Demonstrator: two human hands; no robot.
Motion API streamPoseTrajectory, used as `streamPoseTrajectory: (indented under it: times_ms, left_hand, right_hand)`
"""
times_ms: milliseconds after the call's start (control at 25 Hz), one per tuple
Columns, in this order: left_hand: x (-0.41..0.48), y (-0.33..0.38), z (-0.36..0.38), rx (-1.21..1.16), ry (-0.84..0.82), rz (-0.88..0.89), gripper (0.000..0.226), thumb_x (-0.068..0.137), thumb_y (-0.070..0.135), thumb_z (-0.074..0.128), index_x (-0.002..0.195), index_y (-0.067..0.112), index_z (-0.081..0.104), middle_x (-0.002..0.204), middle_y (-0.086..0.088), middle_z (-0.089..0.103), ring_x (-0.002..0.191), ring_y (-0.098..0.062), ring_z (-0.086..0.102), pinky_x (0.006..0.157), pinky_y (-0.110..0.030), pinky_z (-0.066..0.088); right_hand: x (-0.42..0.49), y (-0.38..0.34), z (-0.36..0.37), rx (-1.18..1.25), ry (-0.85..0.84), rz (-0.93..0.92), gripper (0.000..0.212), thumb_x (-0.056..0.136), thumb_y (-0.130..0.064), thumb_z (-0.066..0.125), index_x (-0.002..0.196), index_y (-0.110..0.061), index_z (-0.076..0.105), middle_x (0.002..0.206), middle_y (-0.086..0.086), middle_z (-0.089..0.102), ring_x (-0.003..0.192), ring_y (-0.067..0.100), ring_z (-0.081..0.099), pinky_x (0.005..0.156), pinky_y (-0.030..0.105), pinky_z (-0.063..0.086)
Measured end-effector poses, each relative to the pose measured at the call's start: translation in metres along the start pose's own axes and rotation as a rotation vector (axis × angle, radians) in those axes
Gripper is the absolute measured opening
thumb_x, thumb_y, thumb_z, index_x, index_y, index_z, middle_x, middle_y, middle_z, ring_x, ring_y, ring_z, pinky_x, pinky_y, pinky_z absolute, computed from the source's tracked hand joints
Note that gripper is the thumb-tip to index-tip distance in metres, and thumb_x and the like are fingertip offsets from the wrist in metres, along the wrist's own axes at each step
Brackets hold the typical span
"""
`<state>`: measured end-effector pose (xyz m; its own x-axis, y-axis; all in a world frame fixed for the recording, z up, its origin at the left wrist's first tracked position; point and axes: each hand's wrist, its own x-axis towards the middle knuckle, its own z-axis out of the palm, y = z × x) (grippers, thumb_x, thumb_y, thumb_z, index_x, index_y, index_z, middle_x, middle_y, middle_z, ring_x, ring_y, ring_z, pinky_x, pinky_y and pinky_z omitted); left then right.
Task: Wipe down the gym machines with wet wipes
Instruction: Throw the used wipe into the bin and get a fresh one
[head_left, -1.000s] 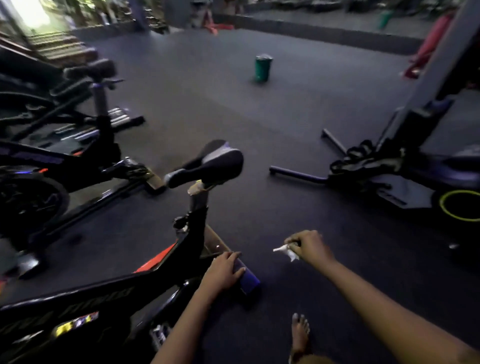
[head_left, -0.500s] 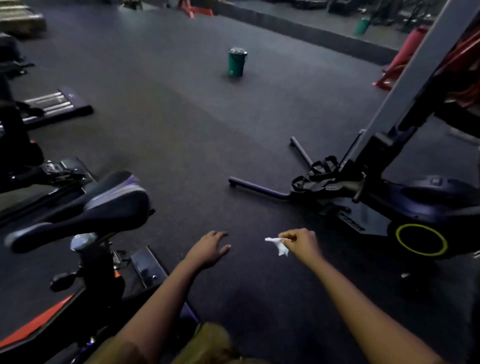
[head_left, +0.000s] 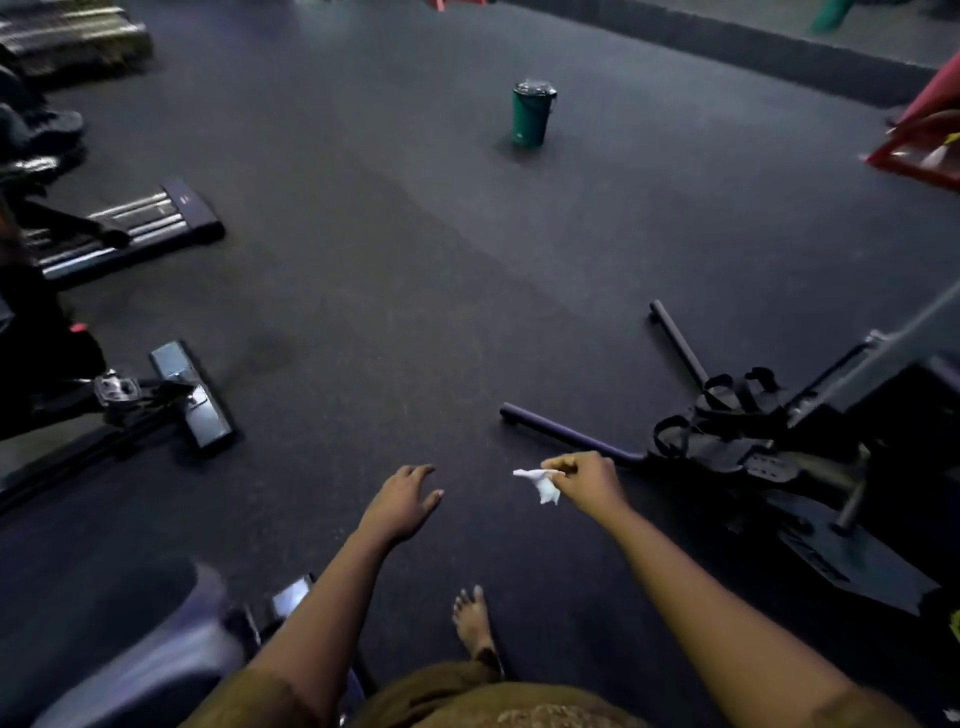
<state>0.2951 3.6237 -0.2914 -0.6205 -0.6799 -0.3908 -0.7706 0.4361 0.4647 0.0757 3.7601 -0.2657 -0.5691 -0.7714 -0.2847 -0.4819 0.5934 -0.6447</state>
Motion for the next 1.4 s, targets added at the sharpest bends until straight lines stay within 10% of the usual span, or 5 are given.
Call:
streamPoseTrajectory:
  times_ms: [280, 760, 1400]
  left_hand:
    - [0.184, -0.016, -0.117, -0.013, 0.069, -0.007, 0.051, 0.098, 0.035, 0.047, 0.143, 0.012, 0.038, 0.145, -0.01, 0.039, 0.133, -0.024, 0.039, 0.108, -0.032, 0.032]
    - [0.563, -0.04, -0.322, 0.022, 0.078, -0.001, 0.052, 0.098, 0.035, 0.047, 0.144, 0.013, 0.036, 0.146, -0.008, 0.038, 0.134, -0.022, 0.038, 0.107, -0.026, 0.027]
    - [1.106, -0.064, -0.629, 0.046, 0.064, 0.076, 0.053, 0.098, 0.035, 0.047, 0.145, 0.012, 0.036, 0.147, -0.009, 0.036, 0.134, -0.024, 0.037, 0.11, -0.032, 0.03]
  right_hand:
    - [0.219, -0.078, -0.034, -0.015, 0.048, 0.044, 0.019, 0.084, -0.012, 0.065, 0.101, -0.012, 0.073, 0.097, 0.01, 0.072, 0.082, 0.009, 0.06, 0.069, 0.019, 0.04]
    - [0.641, -0.215, -0.097, -0.027, 0.032, -0.091, 0.018, 0.082, -0.007, 0.067, 0.099, -0.005, 0.073, 0.096, 0.013, 0.072, 0.091, 0.019, 0.067, 0.06, 0.003, 0.038]
    - [1.19, -0.427, -0.141, 0.077, 0.156, 0.026, 0.019, 0.084, -0.012, 0.066, 0.102, -0.011, 0.073, 0.096, 0.008, 0.072, 0.088, 0.012, 0.064, 0.07, 0.019, 0.043]
